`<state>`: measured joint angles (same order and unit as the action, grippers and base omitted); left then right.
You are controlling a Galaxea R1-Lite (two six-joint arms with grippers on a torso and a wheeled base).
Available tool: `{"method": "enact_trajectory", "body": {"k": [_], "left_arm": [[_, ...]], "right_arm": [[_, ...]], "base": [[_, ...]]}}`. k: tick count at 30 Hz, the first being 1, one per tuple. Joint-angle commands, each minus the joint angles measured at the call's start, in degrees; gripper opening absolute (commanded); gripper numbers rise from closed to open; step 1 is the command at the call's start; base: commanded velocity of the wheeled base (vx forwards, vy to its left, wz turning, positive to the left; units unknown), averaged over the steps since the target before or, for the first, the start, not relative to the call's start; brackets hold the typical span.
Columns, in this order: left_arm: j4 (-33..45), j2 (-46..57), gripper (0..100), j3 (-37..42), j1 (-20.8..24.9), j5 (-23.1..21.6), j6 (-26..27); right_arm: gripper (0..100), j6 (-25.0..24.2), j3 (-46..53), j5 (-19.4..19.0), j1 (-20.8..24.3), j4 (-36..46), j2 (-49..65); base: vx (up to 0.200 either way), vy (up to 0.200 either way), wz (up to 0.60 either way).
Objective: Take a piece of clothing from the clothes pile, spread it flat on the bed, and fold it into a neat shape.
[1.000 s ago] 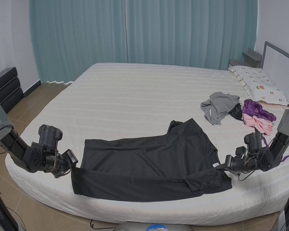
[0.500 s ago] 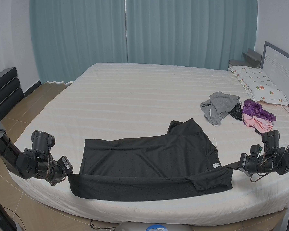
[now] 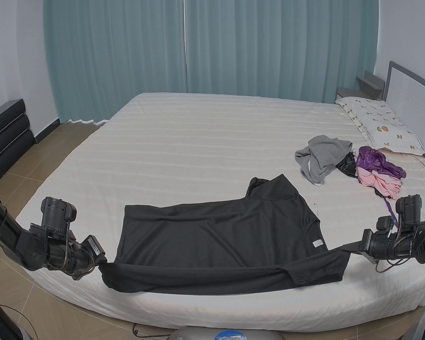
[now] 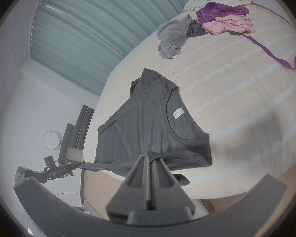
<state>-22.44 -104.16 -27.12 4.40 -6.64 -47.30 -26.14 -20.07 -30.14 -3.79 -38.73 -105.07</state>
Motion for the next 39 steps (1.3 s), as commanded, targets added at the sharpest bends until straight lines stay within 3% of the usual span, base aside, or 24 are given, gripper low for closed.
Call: {"method": "enact_trajectory", "body": {"k": [1, 26, 39], "left_arm": [[0.0, 1.2, 0, 2.1, 0.0, 0.1, 0.0], [0.2, 5.5, 0, 9.9, 0.0, 0.4, 0.2], [0.0, -2.0, 0, 2.3, -0.1, 1.3, 0.1]], "right_arm": [[0, 0.5, 2.1, 0.0, -0.1, 0.0, 1.9], [0, 2.1, 9.2, 0.5, 0.2, -0.1, 6.0], [0, 1.4, 1.3, 0.7, 0.4, 0.2, -1.7]], "base": [[0.0, 0.0, 0.0], [0.0, 0.0, 0.0], [0.0, 0.0, 0.0]]}}
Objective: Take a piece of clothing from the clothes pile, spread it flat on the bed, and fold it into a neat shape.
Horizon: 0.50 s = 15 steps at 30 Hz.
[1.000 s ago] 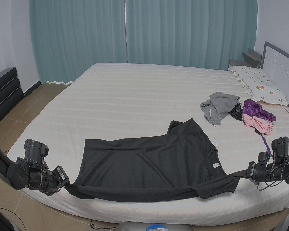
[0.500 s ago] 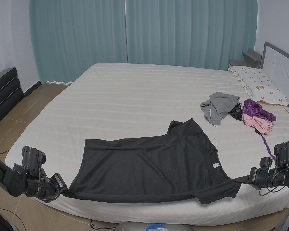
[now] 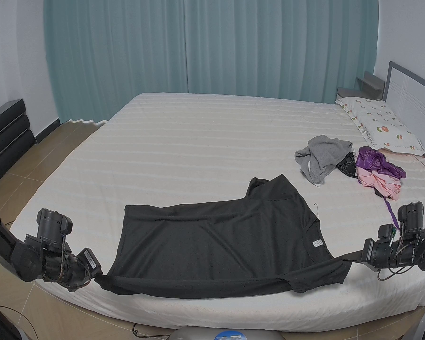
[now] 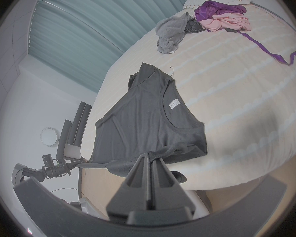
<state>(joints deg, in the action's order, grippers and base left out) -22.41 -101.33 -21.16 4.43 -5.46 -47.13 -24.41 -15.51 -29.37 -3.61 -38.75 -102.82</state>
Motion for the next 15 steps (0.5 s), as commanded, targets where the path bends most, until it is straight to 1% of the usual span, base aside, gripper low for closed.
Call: {"method": "enact_trajectory", "body": {"k": [1, 2, 7, 11, 15], "left_arm": [[0.0, -4.8, 0, -3.7, -0.1, 0.1, -0.1], [0.1, -6.6, 0, -6.0, -0.1, 0.1, -0.2], [0.1, -11.4, 0, -10.3, 0.0, 0.4, -0.2], [0.1, -15.7, 0, -14.5, 0.0, 3.3, -0.2], [0.0, -18.8, 0, -17.5, 0.0, 4.1, -0.2]], "right_arm": [[0, -0.3, -3.2, -0.1, 0.2, 0.3, -4.0], [0, -0.4, -5.2, 0.0, 0.4, 0.3, -6.1], [0, -0.5, -8.6, 1.0, 1.5, 0.3, -10.0], [0, -0.6, -12.1, 1.9, 1.6, 0.3, -13.6], [0, -0.6, -14.9, 2.2, 2.2, 0.3, -16.4]], "base": [[0.0, 0.0, 0.0], [0.0, 0.0, 0.0], [0.0, 0.0, 0.0], [0.0, 0.0, 0.0], [0.0, 0.0, 0.0]]}}
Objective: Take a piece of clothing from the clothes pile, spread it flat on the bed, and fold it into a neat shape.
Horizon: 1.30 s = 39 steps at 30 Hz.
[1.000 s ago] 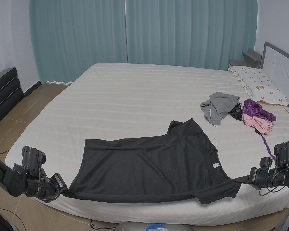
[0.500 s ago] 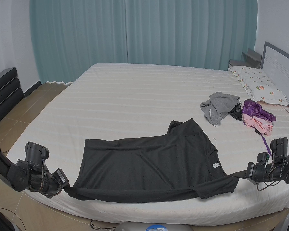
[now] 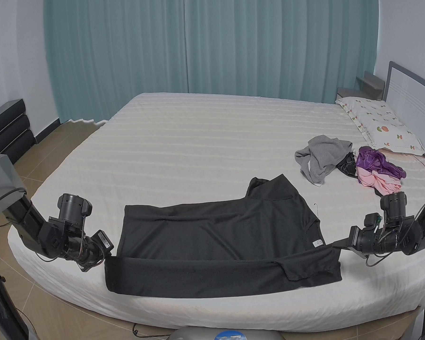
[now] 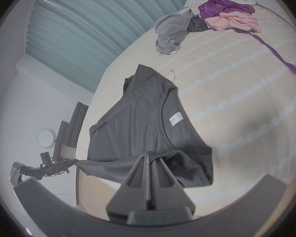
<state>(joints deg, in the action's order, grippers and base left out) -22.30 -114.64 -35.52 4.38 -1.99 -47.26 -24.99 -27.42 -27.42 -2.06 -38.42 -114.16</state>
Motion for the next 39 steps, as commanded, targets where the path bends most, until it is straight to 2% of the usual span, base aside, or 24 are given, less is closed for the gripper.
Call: {"method": "enact_trajectory", "body": {"k": [1, 16, 25, 26, 27, 36, 39], "left_arm": [[-0.1, -5.6, 0, -3.1, 0.0, 0.6, 0.0], [0.0, -13.1, 0, -10.2, -0.2, 1.7, 0.1], [0.0, -14.1, 0, -10.7, 0.1, 3.5, 0.1], [0.0, -14.1, 0, -10.7, 0.1, 3.5, 0.1], [0.0, -14.1, 100, -10.7, 0.1, 3.5, 0.1], [0.0, -13.7, 100, -10.7, -0.2, 3.3, -0.3], [-0.3, -13.3, 100, -10.7, -0.3, 3.1, -2.4]], "right_arm": [[0, -0.1, -3.1, 0.3, 0.7, 0.0, -5.1], [0, -0.1, -12.5, 0.3, 1.3, 2.1, -12.1], [0, -0.1, -14.5, 0.3, 1.8, 3.9, -13.9], [100, -0.1, -14.6, 0.4, 1.9, 3.9, -14.2], [100, 0.0, -14.7, 0.4, 1.9, 3.8, -14.5], [100, -0.3, -14.5, 0.2, 1.6, 3.4, -13.2], [100, -2.8, -13.9, -0.2, 1.6, 3.3, -11.6]], "base": [[0.0, 0.0, 0.0], [0.0, 0.0, 0.0], [0.0, 0.0, 0.0], [0.0, 0.0, 0.0], [0.0, 0.0, 0.0], [0.0, 0.0, 0.0], [0.0, 0.0, 0.0]]}}
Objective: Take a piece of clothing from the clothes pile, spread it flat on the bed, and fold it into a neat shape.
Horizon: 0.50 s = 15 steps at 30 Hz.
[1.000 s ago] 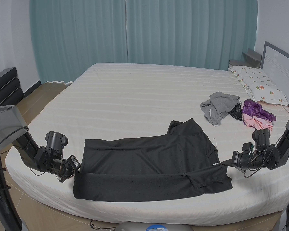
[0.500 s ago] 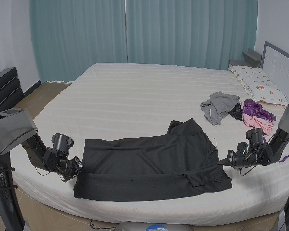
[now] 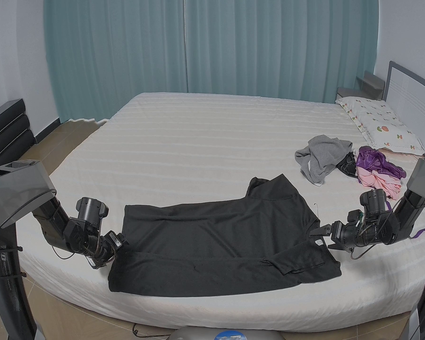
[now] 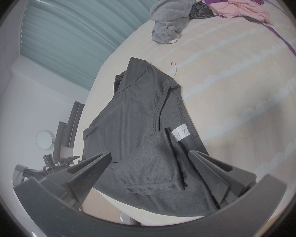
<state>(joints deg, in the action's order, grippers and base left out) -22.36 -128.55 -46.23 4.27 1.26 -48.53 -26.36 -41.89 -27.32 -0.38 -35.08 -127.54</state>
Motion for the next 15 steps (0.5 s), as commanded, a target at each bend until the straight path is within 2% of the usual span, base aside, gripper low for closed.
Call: {"method": "enact_trajectory", "body": {"k": [1, 4, 7, 11, 15], "left_arm": [[-0.3, 0.7, 100, 0.0, -0.3, -0.1, -1.4], [-0.6, 3.7, 100, 0.6, -1.6, -0.7, -1.8], [-0.6, 5.7, 100, 0.8, -2.4, -1.3, -2.0], [-0.4, 5.6, 100, -0.2, -3.1, -1.8, -6.0], [-0.1, 5.3, 100, -0.4, -3.1, -2.7, -6.9]], "right_arm": [[100, -2.1, 0.6, -0.4, 0.1, -0.1, 1.9], [100, -6.3, 1.4, -0.5, 0.6, -1.0, 2.5], [100, -7.8, 2.3, -1.0, 0.6, -2.9, 2.3], [100, -11.9, 3.7, -1.7, 0.6, -6.0, 2.3], [100, -14.7, 3.7, -1.9, 0.6, -7.2, 2.0]], "base": [[0.0, 0.0, 0.0], [0.0, 0.0, 0.0], [0.0, 0.0, 0.0], [0.0, 0.0, 0.0], [0.0, 0.0, 0.0]]}}
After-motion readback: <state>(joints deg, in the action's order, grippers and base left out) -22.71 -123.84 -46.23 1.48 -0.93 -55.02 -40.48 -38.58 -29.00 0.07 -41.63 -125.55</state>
